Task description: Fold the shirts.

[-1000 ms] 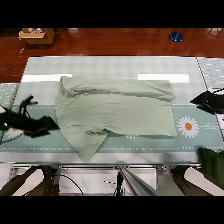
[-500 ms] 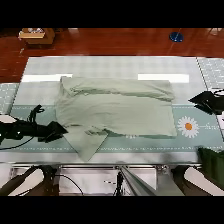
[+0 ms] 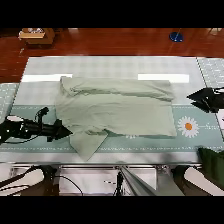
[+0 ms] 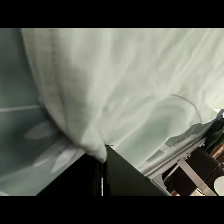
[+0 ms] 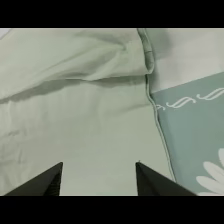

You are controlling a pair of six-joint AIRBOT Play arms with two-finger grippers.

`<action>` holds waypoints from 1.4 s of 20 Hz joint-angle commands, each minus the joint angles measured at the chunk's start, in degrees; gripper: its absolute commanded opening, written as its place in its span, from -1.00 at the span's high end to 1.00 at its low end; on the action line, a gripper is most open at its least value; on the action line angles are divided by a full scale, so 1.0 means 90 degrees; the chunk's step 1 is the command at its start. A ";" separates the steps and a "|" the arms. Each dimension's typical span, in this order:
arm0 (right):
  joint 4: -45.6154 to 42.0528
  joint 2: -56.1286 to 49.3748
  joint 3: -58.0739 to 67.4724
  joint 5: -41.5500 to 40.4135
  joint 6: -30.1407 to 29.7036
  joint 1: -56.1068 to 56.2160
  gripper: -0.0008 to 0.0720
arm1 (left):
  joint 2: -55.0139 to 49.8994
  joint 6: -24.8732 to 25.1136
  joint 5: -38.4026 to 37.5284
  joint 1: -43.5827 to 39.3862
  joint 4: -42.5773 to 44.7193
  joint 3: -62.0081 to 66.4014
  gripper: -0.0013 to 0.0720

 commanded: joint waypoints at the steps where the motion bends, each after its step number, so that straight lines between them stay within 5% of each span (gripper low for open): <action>1: 0.0061 0.0005 -0.0002 0.0204 0.0022 -0.0005 -0.43 | -0.0143 0.0180 0.0869 -0.0034 -0.0061 0.0002 0.91; 6: -0.1423 0.0005 -0.0214 0.0794 -0.0017 -0.0221 -0.44 | -0.0124 0.0376 0.0733 -0.0034 -0.0061 0.0002 0.91; 19: -0.1304 0.0002 -0.2280 0.0112 -0.0080 -0.0675 -0.43 | -0.0124 0.0393 0.0690 -0.0034 -0.0061 0.0005 0.90; 25: -0.0896 -0.0002 -0.2696 -0.0923 0.0117 0.0476 -0.43 | -0.0124 0.0393 0.0685 -0.0034 -0.0061 0.0005 0.90; 26: -0.0899 -0.0005 -0.2696 -0.1122 0.0347 0.0665 -0.40 | -0.0124 0.0393 0.0690 -0.0034 -0.0063 0.0015 0.90; 28: -0.0889 -0.0002 -0.2696 -0.1365 0.0675 0.1010 0.17 | -0.0124 0.0396 0.0741 -0.0034 -0.0063 0.0022 0.91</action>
